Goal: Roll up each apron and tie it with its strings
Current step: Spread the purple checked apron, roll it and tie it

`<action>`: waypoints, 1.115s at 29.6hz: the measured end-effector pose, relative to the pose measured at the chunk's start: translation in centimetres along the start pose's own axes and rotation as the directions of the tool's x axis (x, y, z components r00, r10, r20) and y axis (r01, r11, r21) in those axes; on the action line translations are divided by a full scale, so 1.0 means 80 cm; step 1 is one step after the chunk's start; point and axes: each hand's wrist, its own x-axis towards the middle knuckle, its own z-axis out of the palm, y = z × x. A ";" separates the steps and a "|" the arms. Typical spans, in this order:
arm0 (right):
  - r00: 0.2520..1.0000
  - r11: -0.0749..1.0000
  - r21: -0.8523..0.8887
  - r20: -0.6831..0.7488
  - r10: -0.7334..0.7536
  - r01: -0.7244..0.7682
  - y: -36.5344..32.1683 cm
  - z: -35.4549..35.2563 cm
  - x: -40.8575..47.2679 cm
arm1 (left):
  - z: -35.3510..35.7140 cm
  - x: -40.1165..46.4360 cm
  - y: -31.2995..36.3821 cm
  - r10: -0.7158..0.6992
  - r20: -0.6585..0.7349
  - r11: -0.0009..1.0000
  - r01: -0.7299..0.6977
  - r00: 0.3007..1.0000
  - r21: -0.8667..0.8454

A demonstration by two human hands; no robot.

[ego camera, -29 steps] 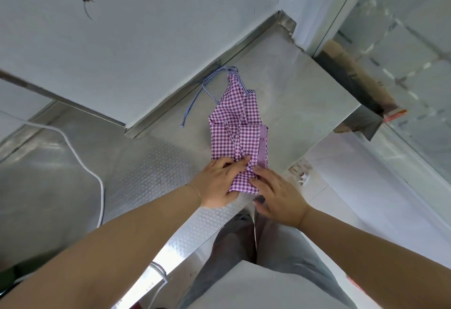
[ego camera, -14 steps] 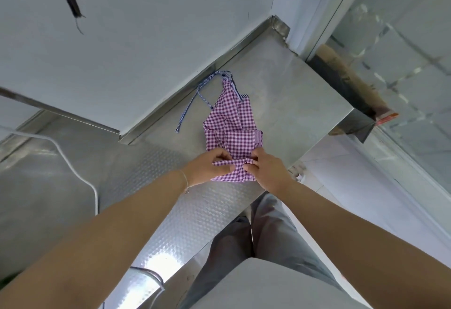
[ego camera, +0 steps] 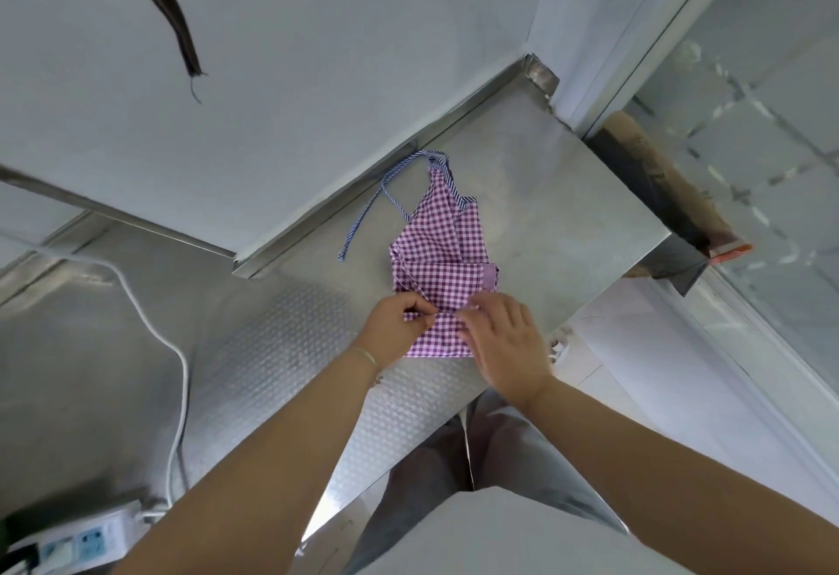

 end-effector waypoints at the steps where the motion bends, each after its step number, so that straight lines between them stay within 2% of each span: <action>1: 0.989 0.989 0.000 0.003 -0.151 0.151 0.002 0.006 -0.007 | 0.000 0.001 0.000 0.004 0.000 1.000 -0.004 1.000 0.005; 3: 0.956 0.959 0.016 0.073 -0.284 0.283 0.007 0.016 -0.020 | 0.000 0.001 0.001 0.021 -0.006 0.999 -0.021 1.000 0.032; 6: 0.946 0.951 0.045 0.095 -0.310 0.307 0.016 0.027 -0.025 | 0.004 0.000 -0.001 0.083 -0.023 0.989 -0.080 0.996 0.121; 8: 0.946 0.950 0.079 0.097 -0.309 0.302 0.017 0.027 -0.020 | 0.006 -0.006 -0.008 0.270 -0.048 0.913 -0.240 0.962 0.330; 9: 0.947 0.951 0.091 0.101 -0.304 0.296 0.016 0.025 -0.017 | 0.005 -0.008 -0.012 0.402 -0.027 0.808 -0.340 0.915 0.481; 10: 0.947 0.952 0.099 0.112 -0.300 0.289 0.014 0.023 -0.015 | 0.002 -0.010 -0.016 0.534 0.021 0.657 -0.431 0.845 0.619; 12: 0.949 0.956 0.119 0.140 -0.283 0.268 0.011 0.022 -0.016 | -0.004 -0.015 -0.025 0.700 0.171 0.365 -0.554 0.693 0.748; 13: 0.952 0.961 0.129 0.152 -0.265 0.247 0.010 0.022 -0.017 | -0.007 -0.018 -0.031 0.731 0.228 0.286 -0.592 0.643 0.754; 14: 0.957 0.965 0.136 0.159 -0.244 0.224 0.010 0.021 -0.018 | -0.010 -0.024 -0.035 0.724 0.262 0.265 -0.608 0.638 0.748; 17: 0.960 0.972 0.150 0.187 -0.206 0.179 0.006 0.019 -0.019 | -0.012 -0.037 -0.051 0.642 0.270 0.304 -0.562 0.718 0.770; 19: 0.965 0.978 0.162 0.203 -0.165 0.133 0.004 0.015 -0.017 | -0.006 -0.041 -0.054 0.613 0.204 0.394 -0.520 0.763 0.758; 21: 0.970 0.976 0.214 0.227 -0.087 0.038 0.003 0.008 -0.010 | -0.002 -0.042 -0.048 0.542 0.082 0.586 -0.447 0.836 0.676; 23: 0.967 0.960 0.274 0.254 -0.010 -0.062 0.002 0.002 -0.001 | -0.002 -0.045 -0.036 0.368 -0.046 0.801 -0.292 0.928 0.523; 25: 0.954 0.936 0.317 0.295 0.055 -0.152 0.003 -0.001 0.011 | -0.004 -0.041 -0.027 0.237 -0.117 0.907 -0.177 0.965 0.381; 29: 0.888 0.856 0.374 0.420 0.188 -0.358 0.009 0.003 0.043 | -0.010 -0.019 -0.005 0.058 -0.180 0.991 -0.036 0.982 0.126; 33: 0.898 0.858 0.367 0.386 0.211 -0.359 0.014 0.011 0.056 | -0.015 0.004 0.006 -0.033 -0.225 0.993 0.057 0.974 0.101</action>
